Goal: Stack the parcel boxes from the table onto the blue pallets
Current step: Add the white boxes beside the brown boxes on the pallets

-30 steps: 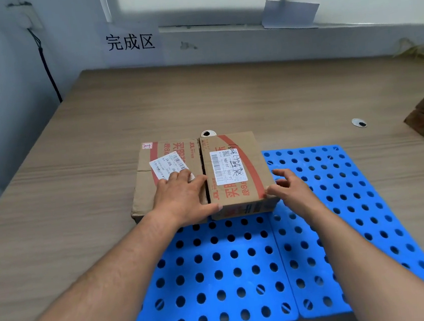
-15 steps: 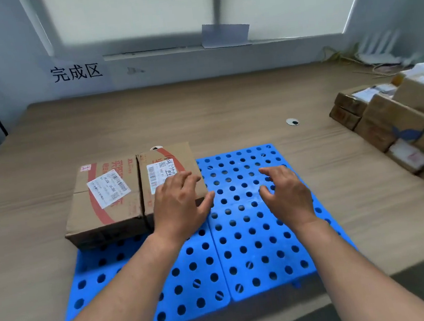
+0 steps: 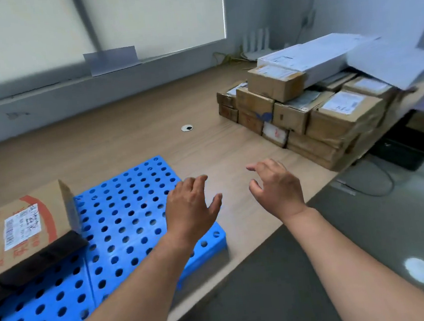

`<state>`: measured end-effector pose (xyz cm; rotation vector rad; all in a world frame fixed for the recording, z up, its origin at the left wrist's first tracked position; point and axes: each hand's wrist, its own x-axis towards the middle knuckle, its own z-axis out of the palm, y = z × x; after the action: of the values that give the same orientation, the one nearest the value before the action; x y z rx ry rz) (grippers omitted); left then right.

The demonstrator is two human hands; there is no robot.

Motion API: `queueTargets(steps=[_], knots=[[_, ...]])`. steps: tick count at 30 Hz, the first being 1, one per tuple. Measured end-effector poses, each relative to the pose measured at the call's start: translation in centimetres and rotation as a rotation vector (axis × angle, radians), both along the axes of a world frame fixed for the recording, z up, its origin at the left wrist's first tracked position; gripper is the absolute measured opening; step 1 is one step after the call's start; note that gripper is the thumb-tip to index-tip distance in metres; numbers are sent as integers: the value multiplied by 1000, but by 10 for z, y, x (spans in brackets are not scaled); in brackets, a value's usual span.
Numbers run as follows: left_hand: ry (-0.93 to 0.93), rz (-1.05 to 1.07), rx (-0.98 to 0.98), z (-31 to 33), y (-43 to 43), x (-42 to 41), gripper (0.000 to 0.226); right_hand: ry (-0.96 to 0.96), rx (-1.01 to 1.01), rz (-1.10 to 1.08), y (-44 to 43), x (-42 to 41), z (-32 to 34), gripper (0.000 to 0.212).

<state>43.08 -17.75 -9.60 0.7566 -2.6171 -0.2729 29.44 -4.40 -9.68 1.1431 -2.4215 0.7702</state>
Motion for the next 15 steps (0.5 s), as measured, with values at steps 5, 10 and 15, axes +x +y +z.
queueTargets(steps=[5,10,15], knots=[[-4,-102,-18,1,64,-69,52,-4,-20,-82,70,-50,-1,29],[-13,-239,-36,6,117,-128,53,76,-118,-184,129,-92,1,30],[-32,-349,-60,11,154,-183,54,124,-178,-312,175,-129,2,24]])
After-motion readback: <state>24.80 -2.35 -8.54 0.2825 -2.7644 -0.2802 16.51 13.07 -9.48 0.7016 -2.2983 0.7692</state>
